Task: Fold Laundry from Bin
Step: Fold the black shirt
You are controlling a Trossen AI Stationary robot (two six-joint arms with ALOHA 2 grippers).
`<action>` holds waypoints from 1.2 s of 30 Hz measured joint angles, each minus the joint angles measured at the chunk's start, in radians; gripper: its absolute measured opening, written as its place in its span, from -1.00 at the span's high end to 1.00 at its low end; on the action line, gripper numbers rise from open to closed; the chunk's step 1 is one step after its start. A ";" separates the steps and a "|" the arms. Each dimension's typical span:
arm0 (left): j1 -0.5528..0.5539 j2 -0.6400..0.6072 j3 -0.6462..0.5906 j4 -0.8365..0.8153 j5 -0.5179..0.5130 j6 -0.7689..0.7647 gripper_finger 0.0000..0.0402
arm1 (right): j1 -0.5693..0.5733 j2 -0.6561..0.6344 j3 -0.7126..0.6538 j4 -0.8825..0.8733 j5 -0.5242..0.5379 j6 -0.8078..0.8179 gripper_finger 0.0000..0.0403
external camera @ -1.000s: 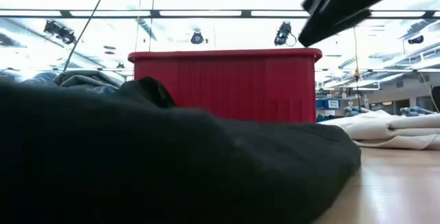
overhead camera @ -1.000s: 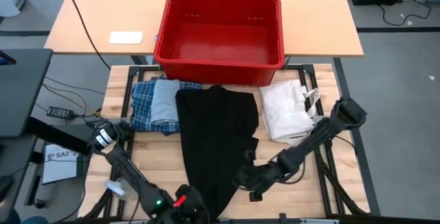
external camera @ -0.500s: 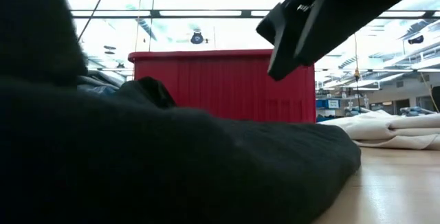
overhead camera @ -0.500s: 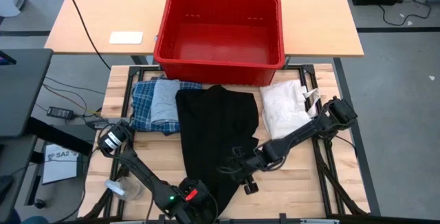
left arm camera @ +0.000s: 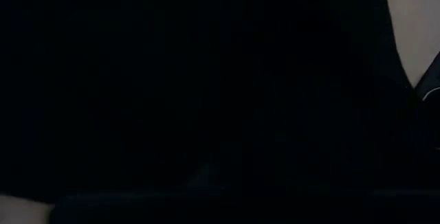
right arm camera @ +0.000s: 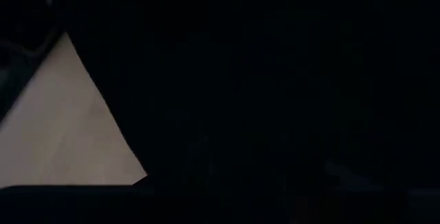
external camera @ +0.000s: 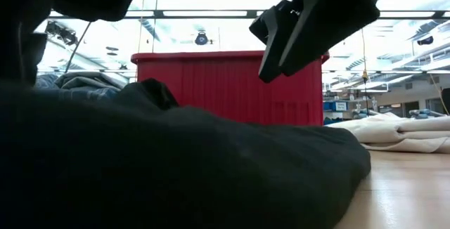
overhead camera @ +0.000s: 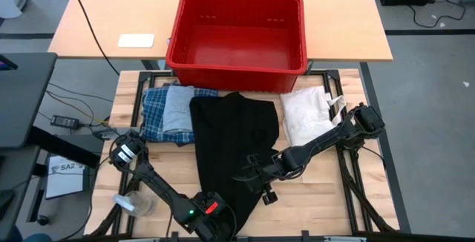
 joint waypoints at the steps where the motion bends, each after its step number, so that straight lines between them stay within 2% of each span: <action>1: -0.001 -0.004 0.000 -0.004 0.003 -0.013 0.91 | 0.000 0.000 0.000 -0.007 -0.001 -0.026 0.27; 5: -0.013 -0.046 0.006 -0.098 0.008 -0.089 0.97 | -0.004 0.000 -0.010 0.000 -0.011 -0.133 0.34; 9: -0.037 -0.108 0.043 -0.256 -0.064 -0.174 0.98 | -0.029 0.000 -0.050 0.169 -0.003 -0.276 0.36; 12: -0.047 -0.121 0.042 -0.307 -0.085 -0.210 0.99 | -0.070 0.011 -0.050 0.278 -0.003 -0.331 0.34; 14: -0.048 -0.121 0.041 -0.305 -0.085 -0.215 0.99 | -0.106 0.025 -0.051 0.292 -0.033 -0.335 0.33; 19: -0.045 -0.122 0.041 -0.308 -0.058 -0.203 0.99 | -0.182 0.090 -0.051 0.269 -0.189 -0.266 0.33; 24: -0.040 -0.123 0.041 -0.334 -0.034 -0.222 1.00 | -0.192 0.143 -0.052 0.255 -0.257 -0.275 0.33; 27: -0.036 -0.123 0.041 -0.334 -0.024 -0.254 1.00 | -0.191 0.162 -0.052 0.251 -0.262 -0.276 0.35; 30: -0.035 -0.123 0.041 -0.334 -0.018 -0.256 1.00 | -0.192 0.166 -0.052 0.236 -0.236 -0.274 0.46; 34: -0.031 -0.123 0.041 -0.369 -0.012 -0.262 1.00 | -0.197 0.164 -0.051 0.223 -0.198 -0.274 0.87; 36: -0.023 -0.123 0.041 -0.406 -0.011 -0.285 1.00 | -0.198 0.164 -0.051 0.185 -0.172 -0.253 0.94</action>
